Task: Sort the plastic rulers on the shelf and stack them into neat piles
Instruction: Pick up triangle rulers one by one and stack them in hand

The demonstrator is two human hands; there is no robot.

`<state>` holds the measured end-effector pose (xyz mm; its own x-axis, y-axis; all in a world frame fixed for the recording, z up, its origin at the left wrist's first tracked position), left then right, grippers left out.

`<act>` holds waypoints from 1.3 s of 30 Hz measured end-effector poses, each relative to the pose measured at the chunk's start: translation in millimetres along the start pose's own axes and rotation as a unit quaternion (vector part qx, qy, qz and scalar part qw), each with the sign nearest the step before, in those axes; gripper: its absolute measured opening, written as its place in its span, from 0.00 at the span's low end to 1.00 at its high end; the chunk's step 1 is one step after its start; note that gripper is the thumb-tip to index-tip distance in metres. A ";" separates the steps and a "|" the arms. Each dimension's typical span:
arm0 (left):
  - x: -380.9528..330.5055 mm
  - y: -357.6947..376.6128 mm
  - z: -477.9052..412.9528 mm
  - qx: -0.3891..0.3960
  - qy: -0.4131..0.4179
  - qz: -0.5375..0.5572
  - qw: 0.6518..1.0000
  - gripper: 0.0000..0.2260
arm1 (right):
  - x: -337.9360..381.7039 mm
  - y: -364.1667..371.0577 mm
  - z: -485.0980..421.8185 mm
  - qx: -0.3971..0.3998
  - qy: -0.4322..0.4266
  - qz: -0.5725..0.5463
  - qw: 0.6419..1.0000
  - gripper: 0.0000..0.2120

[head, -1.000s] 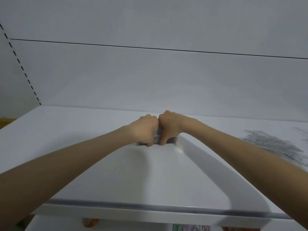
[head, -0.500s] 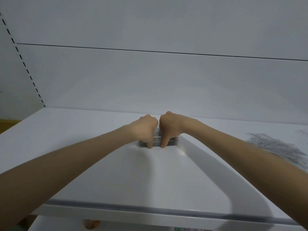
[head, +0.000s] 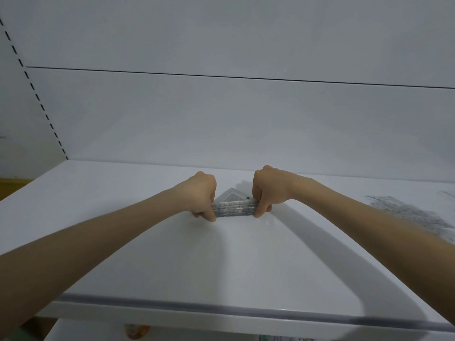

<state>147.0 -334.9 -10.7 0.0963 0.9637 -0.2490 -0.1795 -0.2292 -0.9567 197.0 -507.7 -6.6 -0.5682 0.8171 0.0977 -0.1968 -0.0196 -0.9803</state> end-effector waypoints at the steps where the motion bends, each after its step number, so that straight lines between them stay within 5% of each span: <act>1: -0.1 0.5 0.2 -0.003 0.000 0.002 1.000 0.10 | 0.3 0.6 0.5 -0.004 0.000 0.000 1.000 0.12; 14: 4.0 5.8 -2.1 -0.017 -0.017 0.003 1.000 0.06 | 1.4 8.4 1.6 -0.070 -0.004 0.014 0.997 0.15; 19: -0.1 11.6 -4.9 -0.043 0.003 -0.051 0.998 0.17 | 0.1 14.9 -4.7 -0.089 -0.001 -0.004 0.996 0.13; 39: 7.5 -12.8 -99.4 -0.027 0.034 -0.094 0.995 0.18 | -35.8 -4.2 -70.0 -0.099 0.017 -0.004 0.995 0.18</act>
<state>247.3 -338.3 -15.3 0.1898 0.9792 -0.0720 -0.0984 -0.0539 -0.9937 274.1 -496.5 -18.1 -0.5386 0.8362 0.1033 -0.0378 0.0985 -0.9944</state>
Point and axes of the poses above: each hand's wrist, its own z-axis away from the middle knuckle, its own y-axis out of the palm, x = y × z, the point moved 2 cm from there along -z, towards the middle knuckle, and after that the axes turned 4 degrees about -x, right-handed, at the moved point
